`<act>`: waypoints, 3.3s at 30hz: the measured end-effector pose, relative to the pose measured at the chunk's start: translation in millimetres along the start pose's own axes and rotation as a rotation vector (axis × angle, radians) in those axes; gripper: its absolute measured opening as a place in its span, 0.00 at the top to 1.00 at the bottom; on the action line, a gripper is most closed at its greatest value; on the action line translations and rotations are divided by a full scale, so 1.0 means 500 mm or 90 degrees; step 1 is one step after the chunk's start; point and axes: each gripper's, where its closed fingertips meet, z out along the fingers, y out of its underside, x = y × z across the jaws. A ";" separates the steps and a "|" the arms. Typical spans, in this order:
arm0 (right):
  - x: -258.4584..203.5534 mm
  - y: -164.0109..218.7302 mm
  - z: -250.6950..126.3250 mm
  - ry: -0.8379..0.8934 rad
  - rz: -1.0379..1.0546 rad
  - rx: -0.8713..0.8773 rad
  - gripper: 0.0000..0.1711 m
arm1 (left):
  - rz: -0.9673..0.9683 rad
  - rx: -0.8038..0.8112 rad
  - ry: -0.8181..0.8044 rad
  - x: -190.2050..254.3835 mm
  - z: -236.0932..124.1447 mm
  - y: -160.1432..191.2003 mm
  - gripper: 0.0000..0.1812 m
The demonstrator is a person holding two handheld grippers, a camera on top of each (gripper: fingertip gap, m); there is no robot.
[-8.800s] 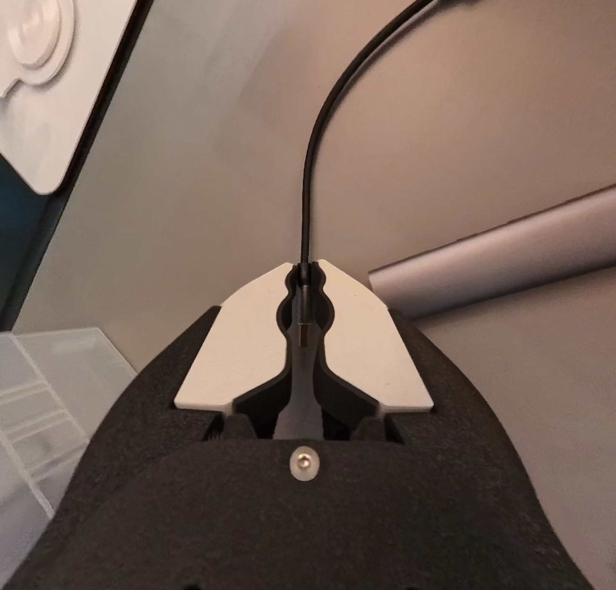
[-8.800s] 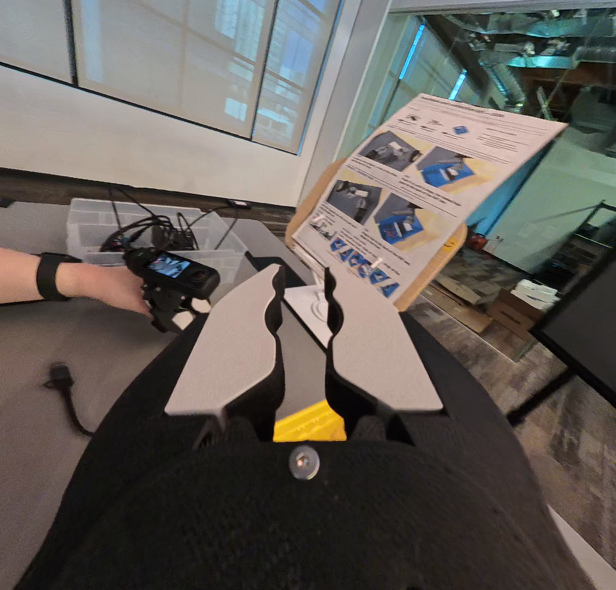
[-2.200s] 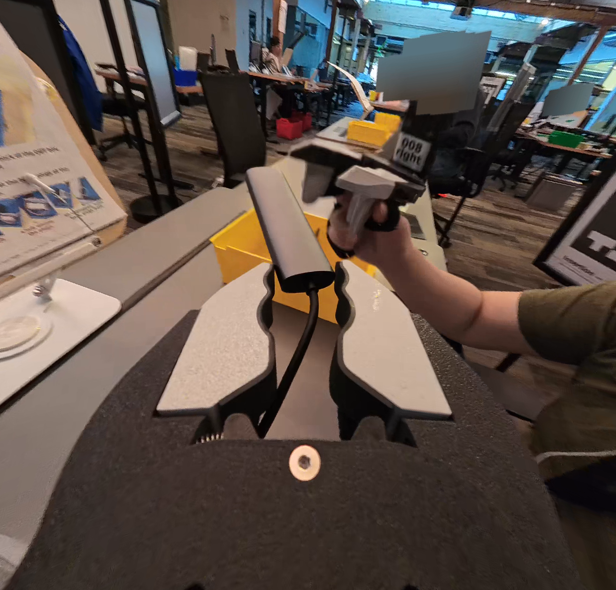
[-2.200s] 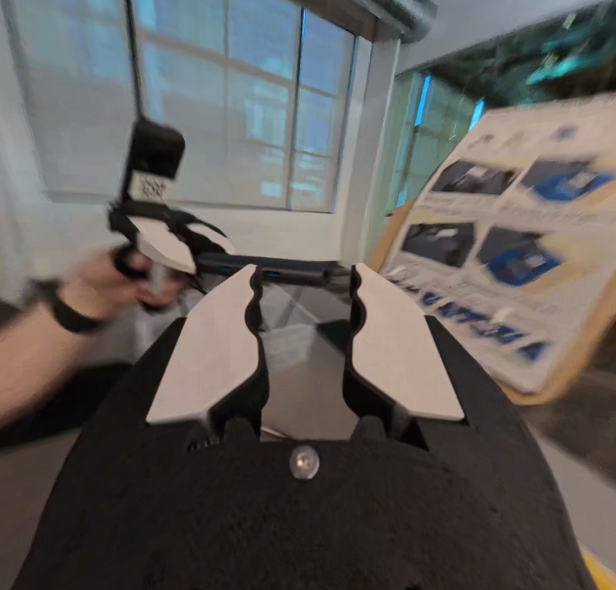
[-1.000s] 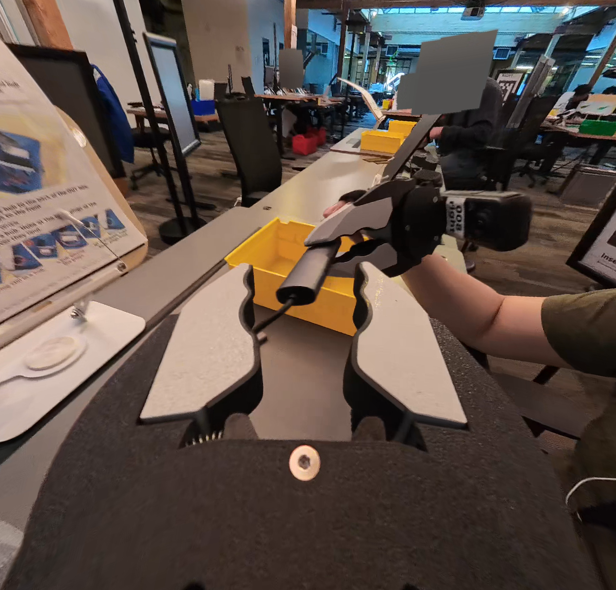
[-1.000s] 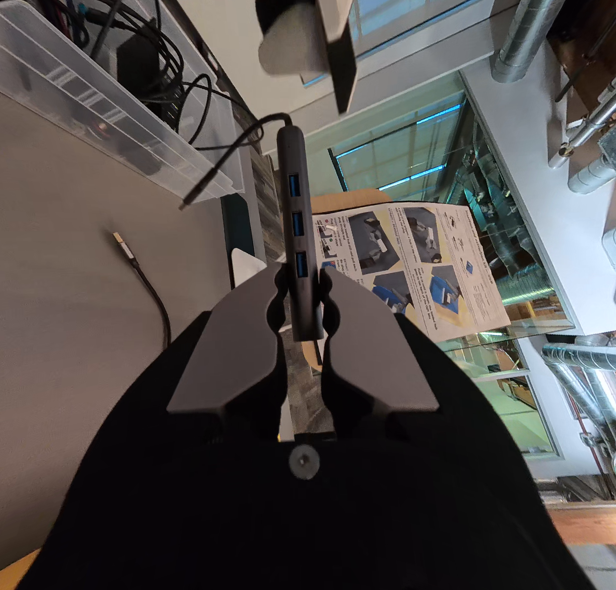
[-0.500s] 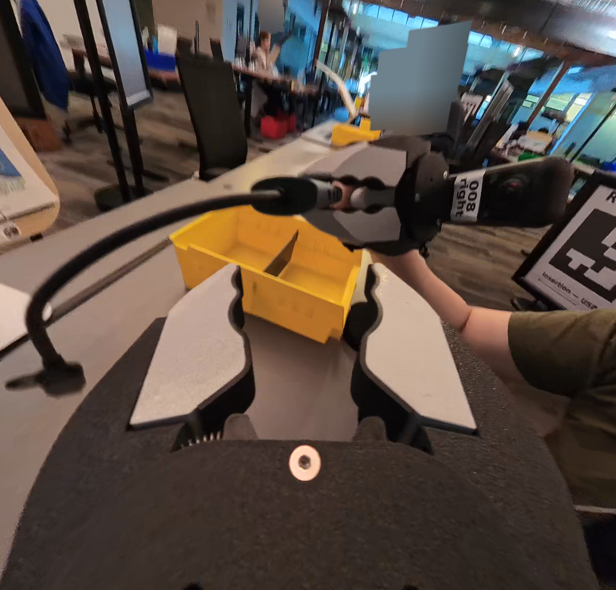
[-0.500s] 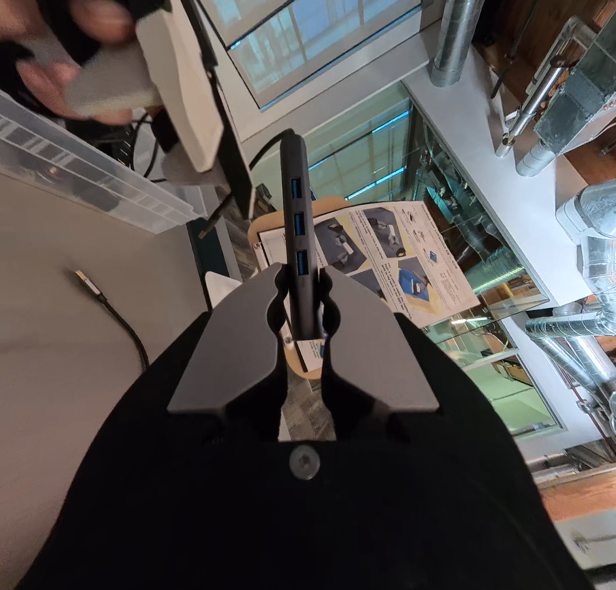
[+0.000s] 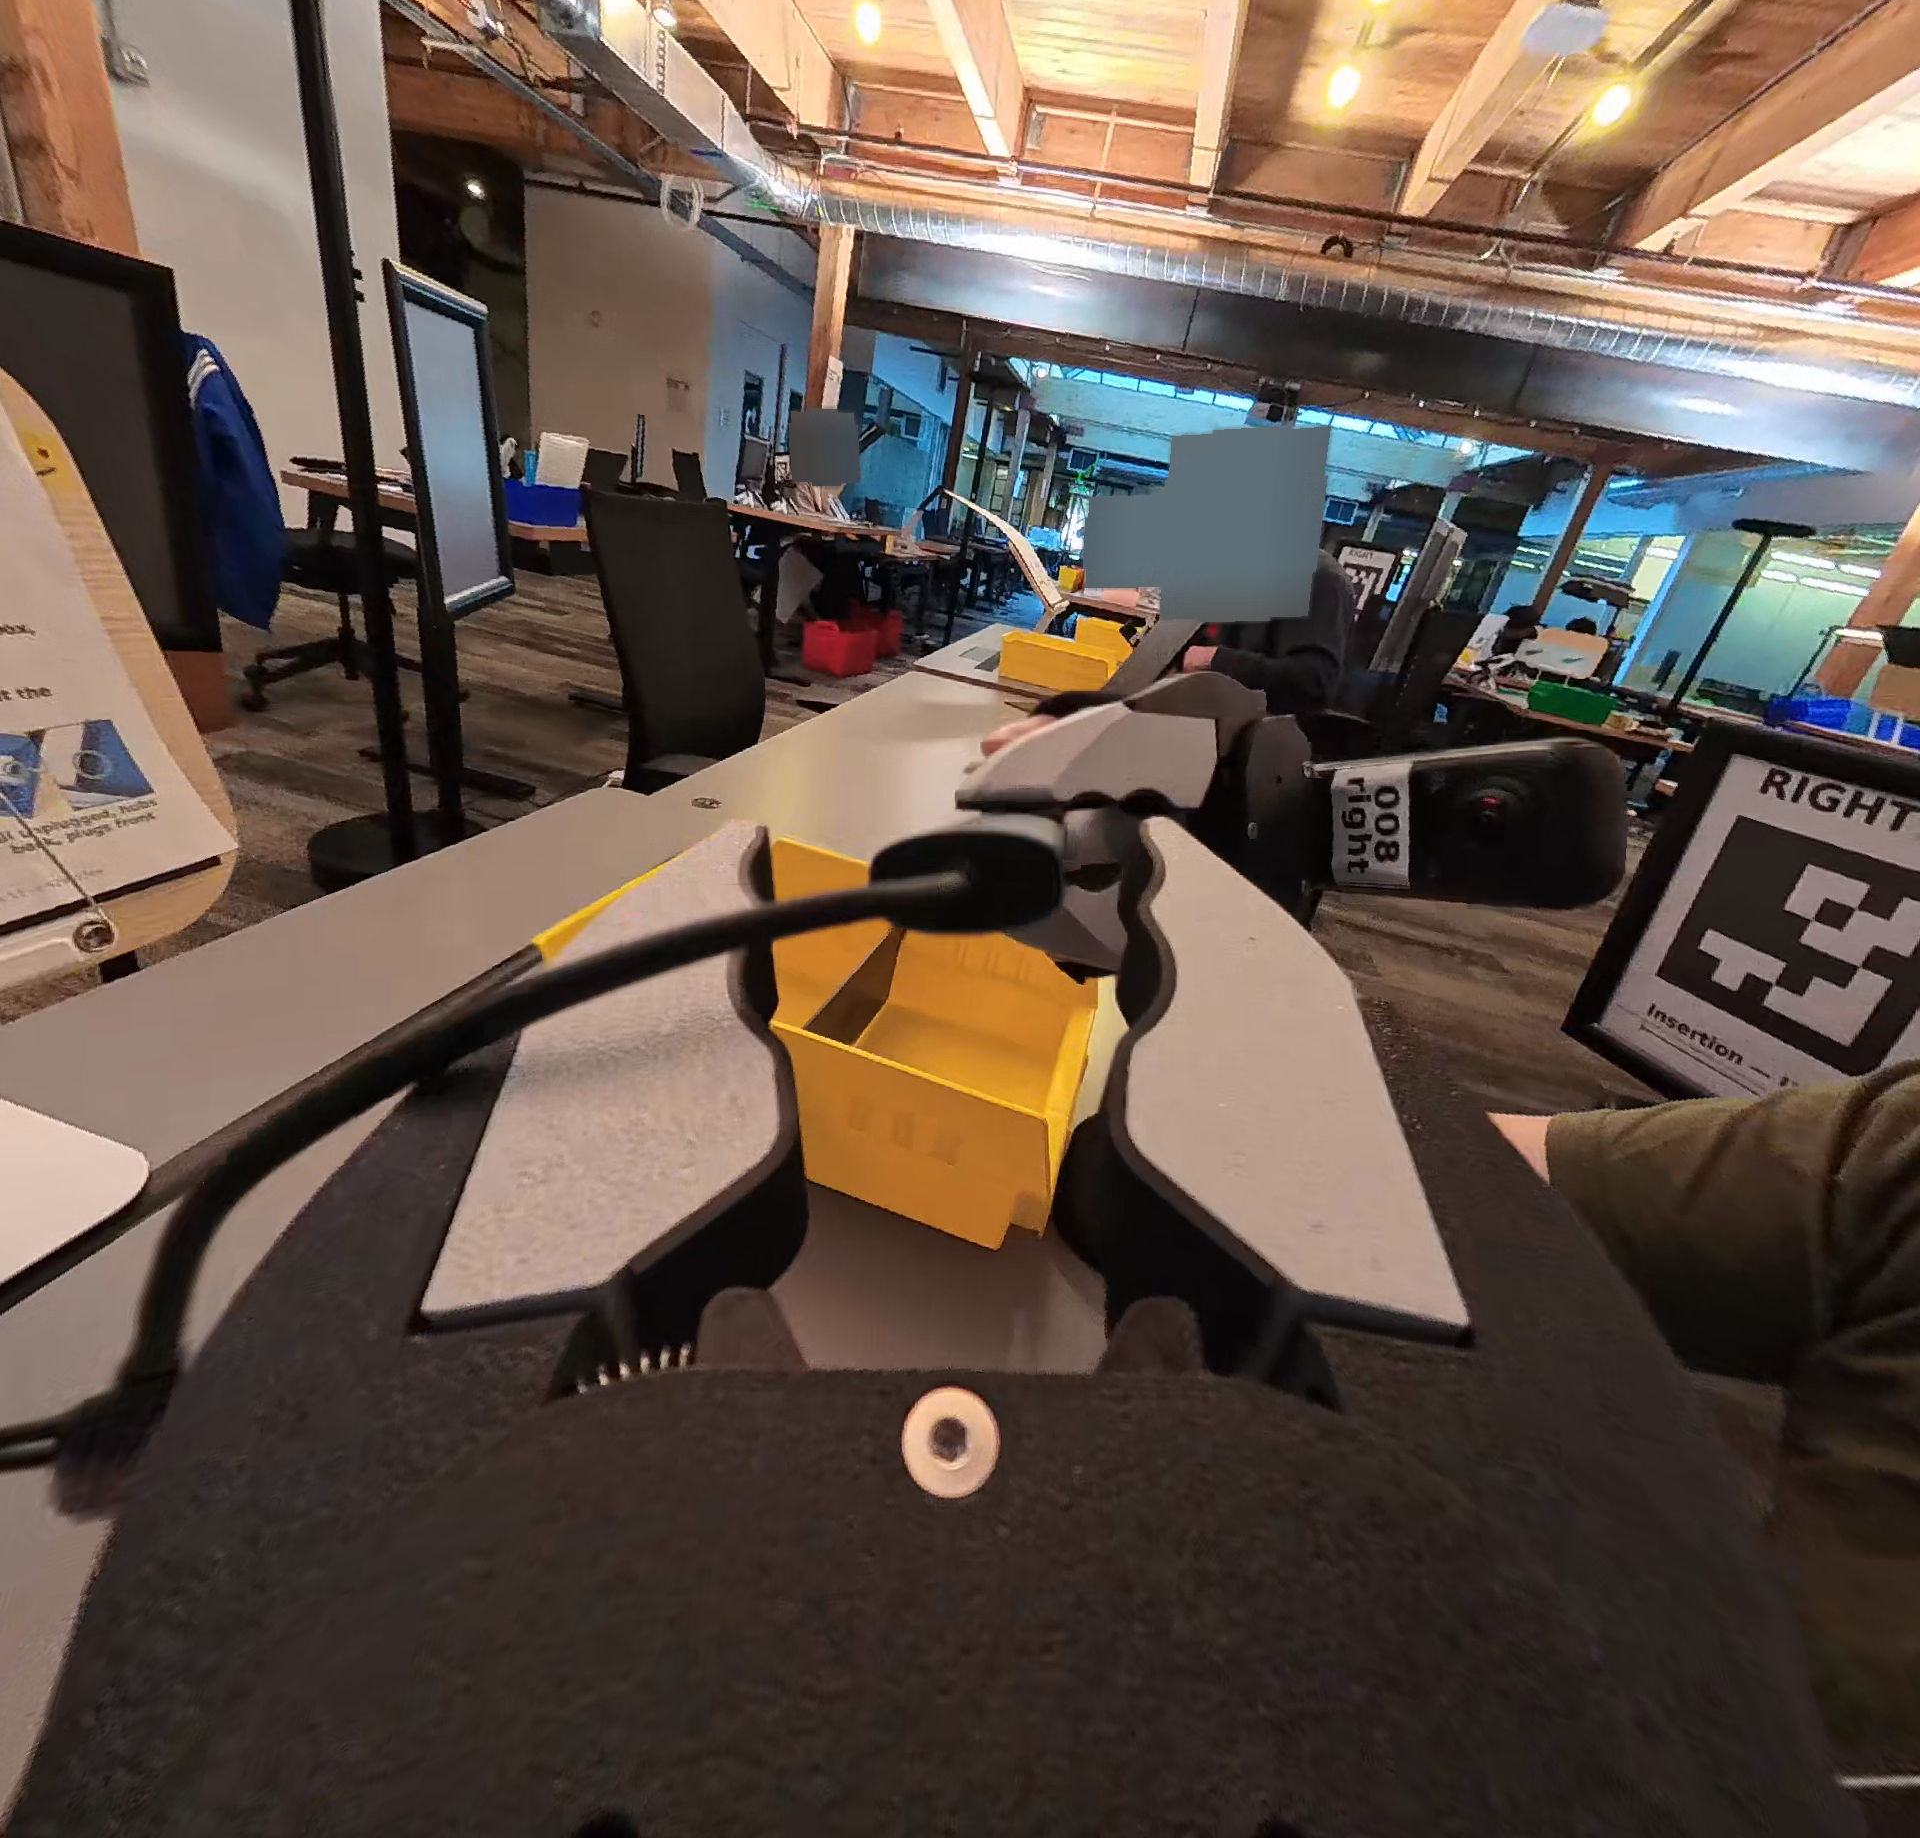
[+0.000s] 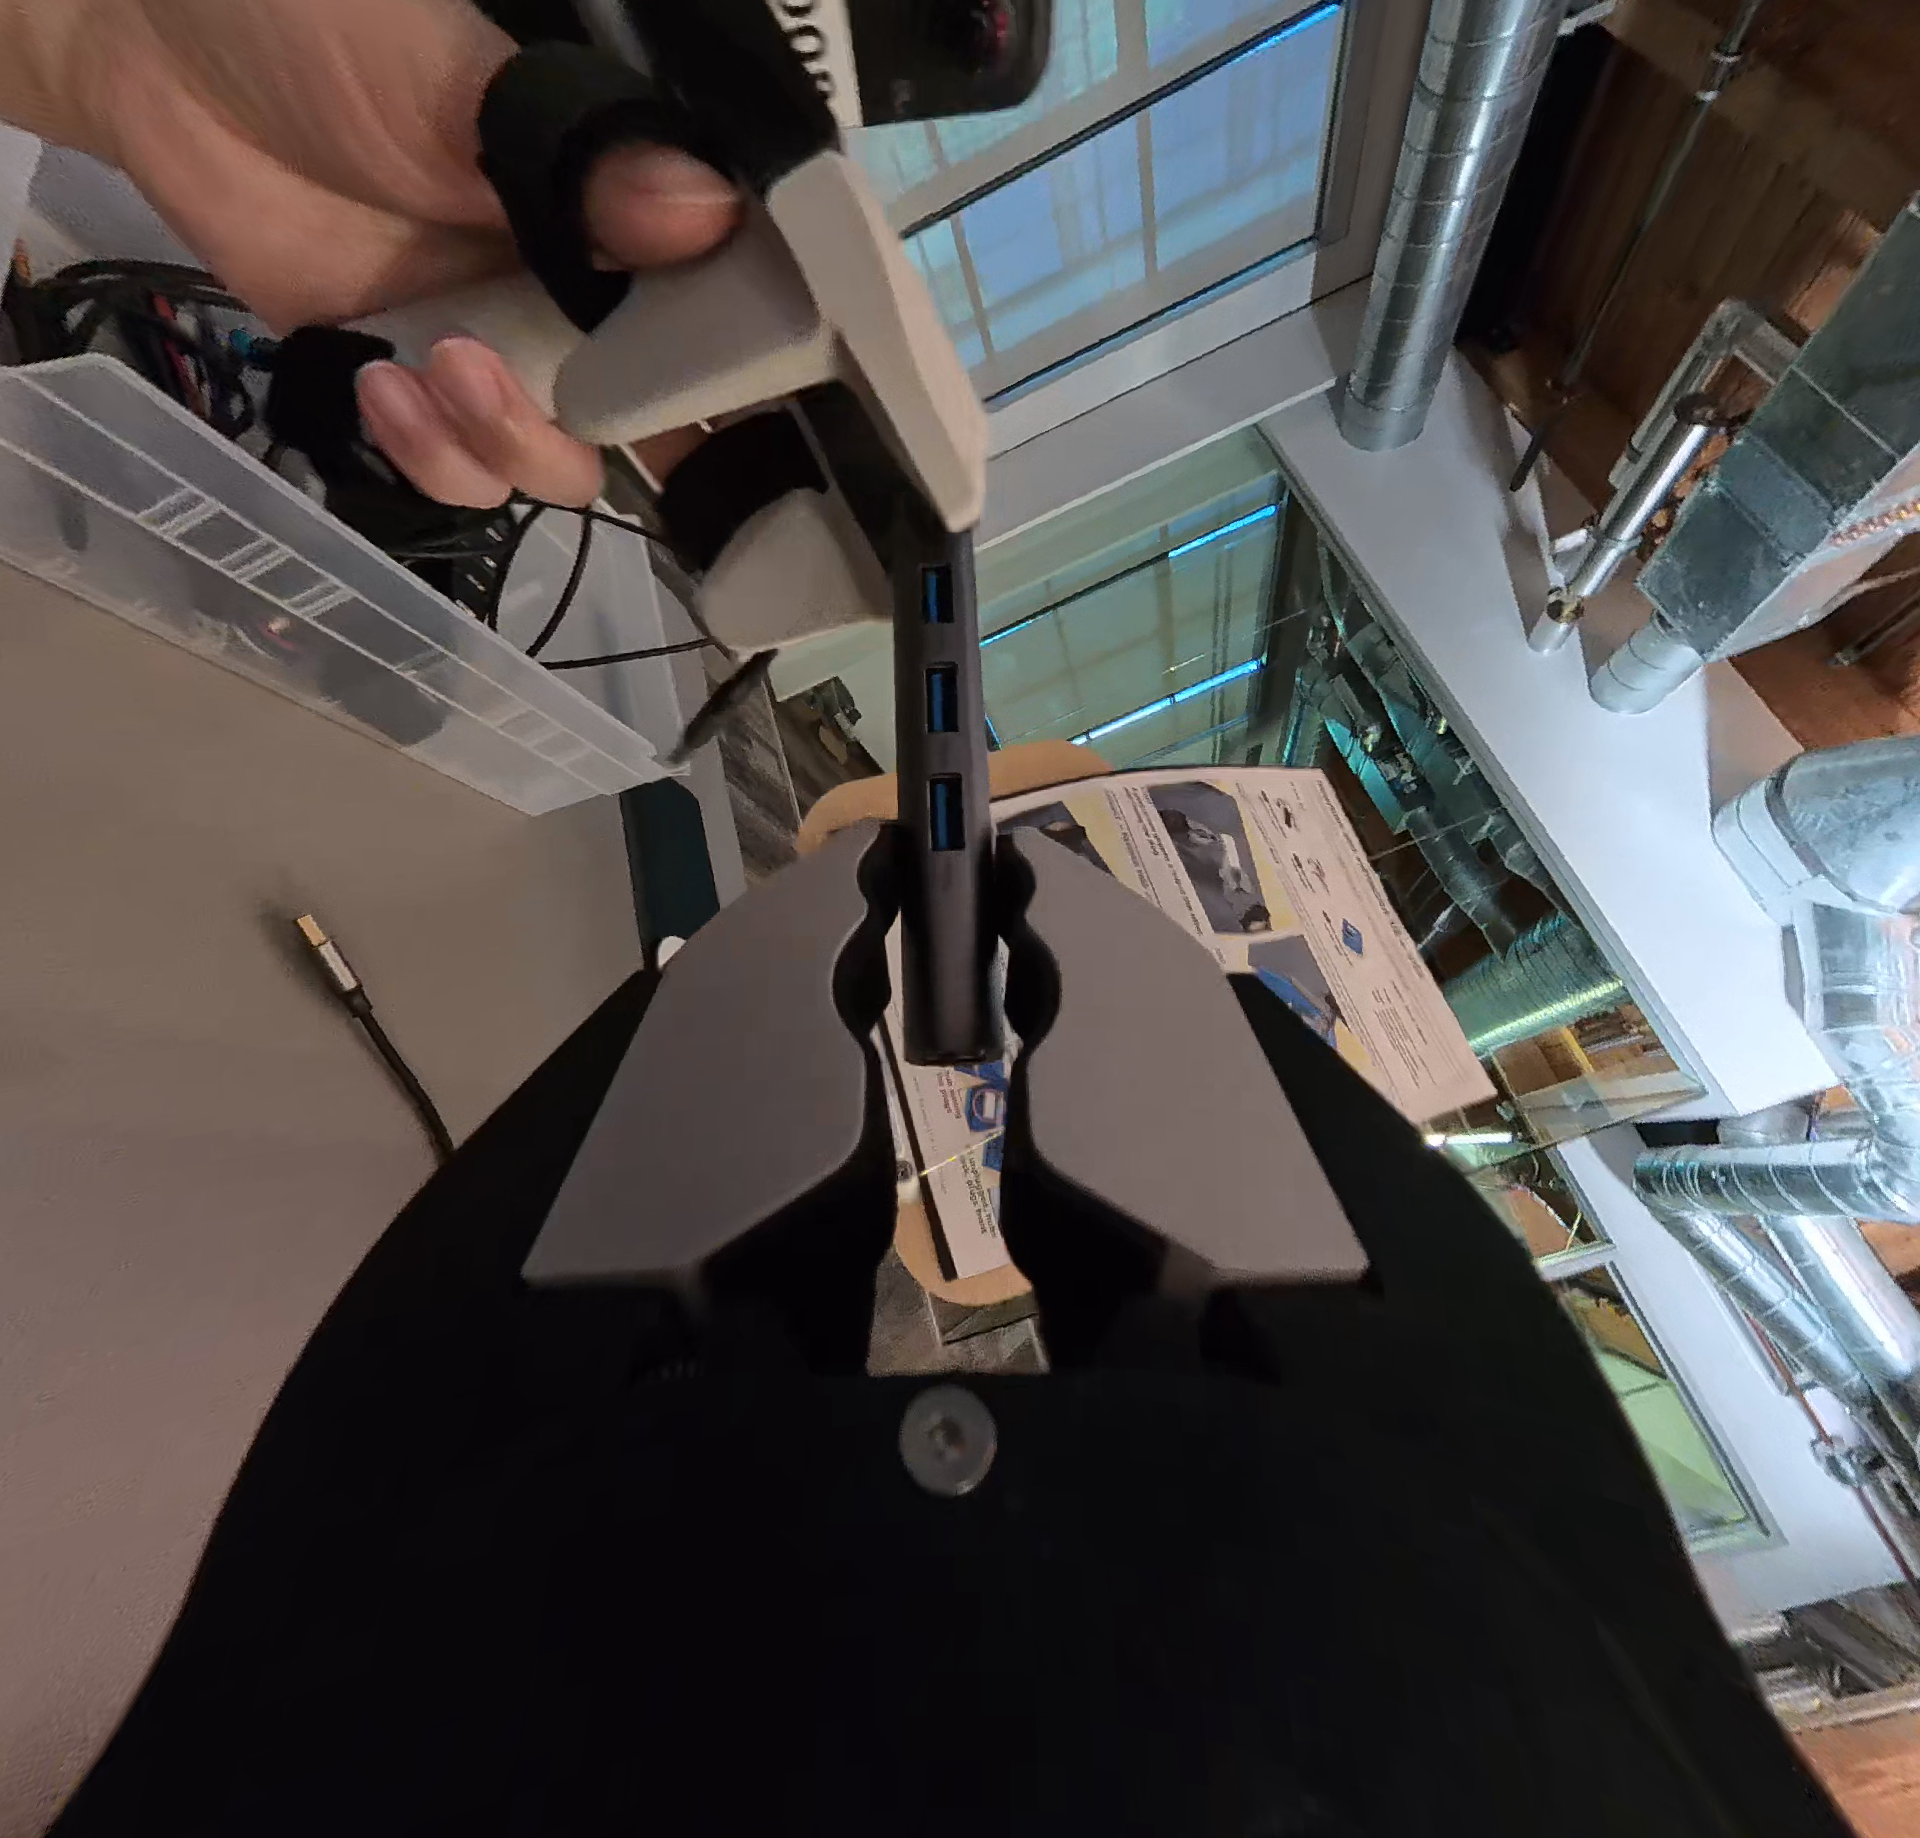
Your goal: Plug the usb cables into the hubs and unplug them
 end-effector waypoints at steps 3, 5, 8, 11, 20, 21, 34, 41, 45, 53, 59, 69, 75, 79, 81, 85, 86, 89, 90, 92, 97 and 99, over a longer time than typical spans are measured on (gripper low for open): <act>-0.013 -0.006 0.002 -0.015 -0.017 0.007 0.90 | 0.000 -0.010 0.005 -0.001 -0.003 0.002 0.67; -0.018 -0.010 0.003 -0.025 -0.014 0.011 0.90 | 0.010 -0.026 0.015 0.002 -0.003 0.010 0.73; -0.025 -0.002 0.003 -0.040 -0.017 0.006 0.90 | -0.004 -0.066 0.058 0.017 -0.002 0.026 0.80; -0.029 0.001 -0.001 -0.053 -0.019 0.009 0.90 | -0.002 -0.113 0.067 0.017 0.000 0.048 0.82; -0.024 0.003 -0.001 -0.043 -0.005 0.019 0.89 | -0.003 -0.100 0.061 0.015 0.002 0.046 0.82; -0.021 0.000 -0.002 -0.038 0.004 0.028 0.89 | -0.004 -0.095 0.062 0.017 0.002 0.043 0.82; -0.073 0.055 0.058 -0.238 0.554 -0.008 0.83 | 0.022 0.008 -0.014 -0.018 -0.104 -0.084 0.82; -0.252 0.094 0.152 -0.323 0.694 -0.061 0.92 | 0.078 0.064 -0.052 0.008 -0.188 -0.164 0.82; -0.369 0.184 0.185 -0.343 0.482 -0.226 0.91 | 0.094 0.060 -0.038 0.026 -0.194 -0.171 0.82; -0.436 0.243 0.209 -0.458 0.542 -0.270 0.88 | 0.068 0.062 0.002 0.023 -0.195 -0.170 0.82; -0.417 0.238 0.247 -0.473 0.659 -0.236 0.89 | 0.061 0.072 0.012 0.018 -0.201 -0.177 0.82; -0.409 0.230 0.232 -0.727 0.653 -0.278 0.93 | 0.072 0.081 0.018 0.033 -0.216 -0.188 0.82; -0.424 0.275 0.221 -0.846 0.582 -0.330 0.96 | 0.083 0.095 0.014 0.037 -0.235 -0.202 0.82; -0.452 0.276 0.234 -0.903 0.497 -0.316 0.94 | 0.078 0.100 0.013 0.032 -0.240 -0.206 0.82; -0.462 0.275 0.241 -0.928 0.476 -0.314 0.94 | 0.079 0.096 0.010 0.029 -0.237 -0.204 0.82; -0.468 0.288 0.231 -0.971 0.426 -0.318 0.94 | 0.081 0.088 0.006 0.026 -0.232 -0.199 0.82; -0.469 0.293 0.226 -0.977 0.404 -0.318 0.94 | 0.081 0.087 0.005 0.024 -0.231 -0.198 0.82; -0.478 0.297 0.223 -0.978 0.364 -0.303 0.94 | 0.075 0.088 0.000 0.015 -0.230 -0.197 0.82; -0.483 0.298 0.223 -0.981 0.360 -0.301 0.94 | 0.074 0.086 -0.001 0.012 -0.228 -0.196 0.82; -0.494 0.295 0.218 -0.998 0.361 -0.296 0.94 | 0.072 0.081 -0.007 0.006 -0.225 -0.192 0.82; -0.504 0.280 0.218 -1.004 0.370 -0.262 0.94 | 0.076 0.071 -0.013 0.002 -0.219 -0.186 0.82; -0.505 0.280 0.219 -0.997 0.374 -0.258 0.94 | 0.077 0.068 -0.015 0.000 -0.217 -0.184 0.82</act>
